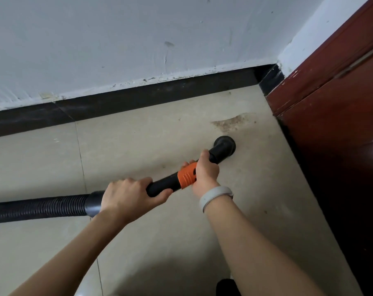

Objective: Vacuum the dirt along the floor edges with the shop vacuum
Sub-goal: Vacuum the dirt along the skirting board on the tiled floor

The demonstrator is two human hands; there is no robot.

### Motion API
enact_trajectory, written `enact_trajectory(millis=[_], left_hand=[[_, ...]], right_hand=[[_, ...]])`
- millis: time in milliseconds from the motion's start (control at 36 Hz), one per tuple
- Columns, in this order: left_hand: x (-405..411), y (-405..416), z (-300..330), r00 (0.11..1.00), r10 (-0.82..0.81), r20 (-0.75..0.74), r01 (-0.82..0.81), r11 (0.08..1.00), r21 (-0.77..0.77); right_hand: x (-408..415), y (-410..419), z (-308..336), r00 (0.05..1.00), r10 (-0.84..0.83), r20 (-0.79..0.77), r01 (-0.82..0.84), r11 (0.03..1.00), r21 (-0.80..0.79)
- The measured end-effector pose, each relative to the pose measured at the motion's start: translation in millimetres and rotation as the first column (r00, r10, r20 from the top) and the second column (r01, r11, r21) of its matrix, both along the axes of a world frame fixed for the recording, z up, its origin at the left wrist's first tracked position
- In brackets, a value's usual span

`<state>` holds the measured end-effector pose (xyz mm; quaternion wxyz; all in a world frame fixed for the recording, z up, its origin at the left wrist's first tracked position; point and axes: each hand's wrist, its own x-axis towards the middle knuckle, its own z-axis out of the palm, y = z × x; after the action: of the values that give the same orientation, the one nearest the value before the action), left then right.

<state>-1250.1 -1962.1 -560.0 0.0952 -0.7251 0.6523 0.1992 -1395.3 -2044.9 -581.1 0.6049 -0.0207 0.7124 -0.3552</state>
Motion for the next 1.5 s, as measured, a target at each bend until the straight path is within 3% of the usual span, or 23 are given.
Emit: enact_trajectory(millis=[222,667,778,972,1306,1500], left_hand=[[1.2,-7.9,0.9,1.0,-0.018,0.01,0.018,1.0,-0.016],[7.4,-55.0,3.7,0.998,0.061,-0.032,-0.064,0.995,-0.079],[1.7,-59.5,5.2,0.999,0.028,-0.035,-0.03,0.997,-0.065],[-14.8,-47.2,-3.2,0.998,-0.058,-0.024,0.058,0.998,-0.022],[-20.5,-98.8,14.6,0.997,0.056,-0.051,-0.058,0.998,-0.024],[-35.8,-99.9,20.1,0.999,-0.037,-0.025,0.038,0.998,0.055]], right_hand=[[-0.5,-2.6,2.9,0.998,-0.067,0.008,0.067,0.998,0.007],[15.3,-68.1,5.5,0.993,0.116,0.027,-0.114,0.992,-0.05],[8.9,-69.6,2.2,0.995,0.092,-0.028,-0.093,0.995,-0.041],[-21.6,-40.4,-1.6,1.0,-0.012,0.023,0.012,1.0,-0.008],[-22.7,-109.4,9.1,0.97,0.244,-0.001,-0.244,0.97,0.0],[-44.1,-96.6,-4.3,0.987,0.161,0.01,-0.161,0.986,0.048]])
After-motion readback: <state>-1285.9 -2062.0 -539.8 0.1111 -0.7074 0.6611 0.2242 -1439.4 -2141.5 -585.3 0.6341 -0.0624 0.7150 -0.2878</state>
